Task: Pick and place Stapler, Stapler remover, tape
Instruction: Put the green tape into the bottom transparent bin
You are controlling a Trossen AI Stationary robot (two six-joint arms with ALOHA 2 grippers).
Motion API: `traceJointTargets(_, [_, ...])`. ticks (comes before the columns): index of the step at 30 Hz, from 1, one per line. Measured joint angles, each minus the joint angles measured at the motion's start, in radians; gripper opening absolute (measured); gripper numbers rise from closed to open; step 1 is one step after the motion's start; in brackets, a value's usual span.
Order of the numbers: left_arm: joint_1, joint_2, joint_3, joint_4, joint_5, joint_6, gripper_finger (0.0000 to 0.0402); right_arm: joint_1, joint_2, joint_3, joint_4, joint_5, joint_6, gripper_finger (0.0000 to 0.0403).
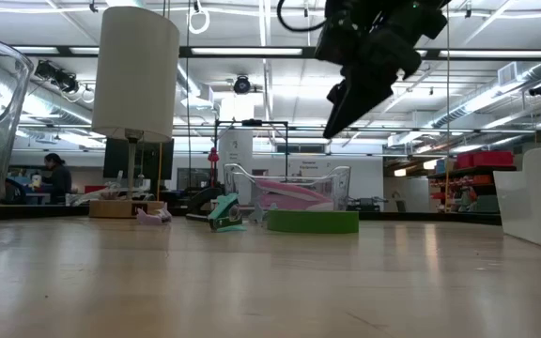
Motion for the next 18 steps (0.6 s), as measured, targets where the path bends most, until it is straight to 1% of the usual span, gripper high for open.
traceJointTargets(5, [0.017,-0.003,0.000,-0.008,-0.007,0.001,0.0006,0.004,0.075,0.000,0.001,0.012,-0.048,0.0225])
traceJointTargets(9, [0.028,-0.002,0.000,-0.024,-0.007,0.001,0.0009,0.016,0.133,0.000,0.001,0.012,-0.108,0.0263])
traceJointTargets(13, [0.031,-0.002,0.000,-0.024,-0.007,0.000,0.0010,0.031,0.183,0.000,0.002,0.012,-0.169,0.0281])
traceJointTargets(18, [0.030,-0.002,0.000,-0.023,-0.007,-0.004,0.0006,0.040,0.238,0.000,0.033,0.041,-0.204,0.0281])
